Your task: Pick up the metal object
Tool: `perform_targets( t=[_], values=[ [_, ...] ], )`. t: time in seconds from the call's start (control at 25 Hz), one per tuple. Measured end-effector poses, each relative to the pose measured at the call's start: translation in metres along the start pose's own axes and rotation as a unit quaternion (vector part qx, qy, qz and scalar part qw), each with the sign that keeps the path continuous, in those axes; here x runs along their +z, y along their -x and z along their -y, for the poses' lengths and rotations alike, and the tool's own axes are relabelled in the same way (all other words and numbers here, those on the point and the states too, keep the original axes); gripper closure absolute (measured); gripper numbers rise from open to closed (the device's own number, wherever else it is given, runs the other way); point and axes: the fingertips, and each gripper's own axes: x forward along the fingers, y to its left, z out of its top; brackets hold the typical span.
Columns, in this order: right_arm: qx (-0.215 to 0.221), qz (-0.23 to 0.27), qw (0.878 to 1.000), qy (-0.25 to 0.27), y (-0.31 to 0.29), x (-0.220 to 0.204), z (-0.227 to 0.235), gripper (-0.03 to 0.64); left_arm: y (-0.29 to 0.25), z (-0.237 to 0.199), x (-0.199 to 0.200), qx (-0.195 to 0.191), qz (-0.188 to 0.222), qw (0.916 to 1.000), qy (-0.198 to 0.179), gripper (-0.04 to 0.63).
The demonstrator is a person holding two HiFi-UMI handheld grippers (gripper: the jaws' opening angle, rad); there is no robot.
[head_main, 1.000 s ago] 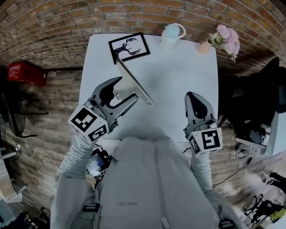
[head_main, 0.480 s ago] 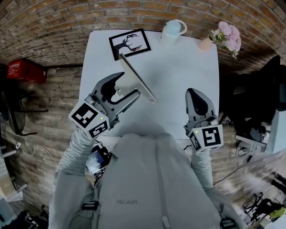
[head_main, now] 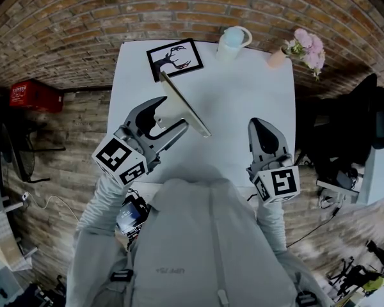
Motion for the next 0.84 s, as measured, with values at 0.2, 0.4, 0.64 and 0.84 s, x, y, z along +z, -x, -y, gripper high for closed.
perform_targets(
  t=[0.2,0.4,0.64,0.84],
  values=[
    [-0.004,0.000,1.000,-0.002,-0.0034,0.0003,0.0027,0.594,-0.0021,-0.0030,0.0003,-0.001,0.000,1.0000,0.001,0.291],
    [-0.005,0.000,1.000,-0.005,-0.0050,0.0008,0.0051,0.594,-0.0062,-0.0046,0.0023,-0.004,-0.001,1.0000,0.002,0.291],
    [-0.007,-0.001,1.000,-0.008,-0.0062,-0.0005,0.0069,0.594,-0.0090,-0.0055,0.0015,-0.008,-0.003,1.0000,0.002,0.291],
    [-0.006,-0.001,1.000,-0.008,-0.0087,-0.0011,0.0064,0.594,-0.0085,-0.0088,0.0004,-0.006,-0.007,1.0000,0.002,0.291]
  ],
)
